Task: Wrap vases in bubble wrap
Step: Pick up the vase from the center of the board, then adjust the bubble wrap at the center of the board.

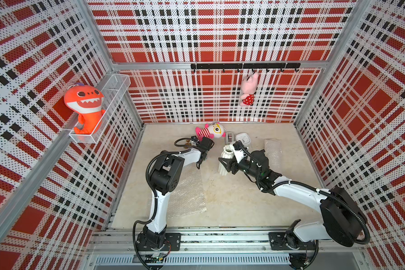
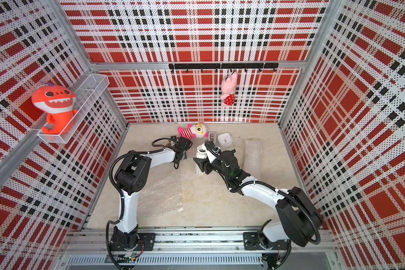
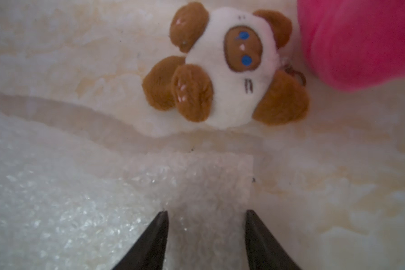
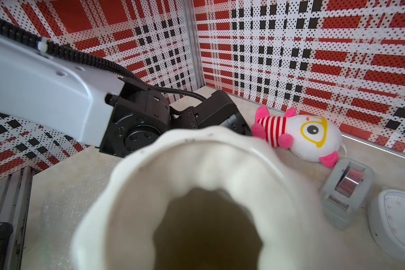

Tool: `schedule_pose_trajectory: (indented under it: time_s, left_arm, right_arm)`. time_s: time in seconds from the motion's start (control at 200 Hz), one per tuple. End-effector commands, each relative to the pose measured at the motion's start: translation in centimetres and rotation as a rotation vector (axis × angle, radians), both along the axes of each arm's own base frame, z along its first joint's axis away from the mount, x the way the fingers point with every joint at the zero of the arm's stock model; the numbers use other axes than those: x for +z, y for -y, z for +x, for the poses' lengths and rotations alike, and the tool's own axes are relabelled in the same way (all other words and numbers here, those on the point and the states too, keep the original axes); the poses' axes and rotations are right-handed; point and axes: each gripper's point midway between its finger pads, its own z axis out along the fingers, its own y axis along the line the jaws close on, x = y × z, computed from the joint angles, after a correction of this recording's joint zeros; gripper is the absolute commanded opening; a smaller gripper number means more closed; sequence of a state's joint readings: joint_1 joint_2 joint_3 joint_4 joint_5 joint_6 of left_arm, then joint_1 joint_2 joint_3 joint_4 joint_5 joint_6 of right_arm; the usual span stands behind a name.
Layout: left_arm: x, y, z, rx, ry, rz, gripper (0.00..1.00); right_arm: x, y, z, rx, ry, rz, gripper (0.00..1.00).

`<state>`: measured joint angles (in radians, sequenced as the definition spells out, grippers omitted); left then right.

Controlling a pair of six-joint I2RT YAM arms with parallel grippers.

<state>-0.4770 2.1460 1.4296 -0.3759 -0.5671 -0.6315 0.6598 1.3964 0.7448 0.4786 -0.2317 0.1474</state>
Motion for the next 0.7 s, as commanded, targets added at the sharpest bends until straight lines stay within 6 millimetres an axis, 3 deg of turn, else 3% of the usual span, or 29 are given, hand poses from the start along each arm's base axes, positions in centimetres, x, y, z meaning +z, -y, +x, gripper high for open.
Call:
schedule_pose_trajectory:
  time_s: [0.0, 0.15, 0.291, 0.491, 0.697]
  left_arm:
    - [-0.8, 0.0, -0.8, 0.002, -0.021, 0.048, 0.38]
    - [-0.6, 0.5, -1.6, -0.021, -0.027, 0.038, 0.22]
    - [1.5, 2.6, -2.1, -0.116, 0.007, 0.027, 0.07]
    - [4.1, 7.6, -4.9, -0.355, 0.042, -0.008, 0.05]
    - [8.2, 15.4, -9.4, -0.719, 0.166, -0.088, 0.04]
  right_arm:
    - [3.8, 0.5, -0.3, 0.0, 0.091, 0.068, 0.23]
    - [4.4, 1.0, -0.4, -0.01, 0.091, 0.068, 0.2]
    - [5.2, 2.6, -0.2, -0.071, 0.069, 0.07, 0.18]
    - [5.0, 6.8, -0.1, -0.22, -0.033, 0.021, 0.09]
    - [4.7, 13.7, -0.9, -0.479, -0.137, -0.08, 0.08]
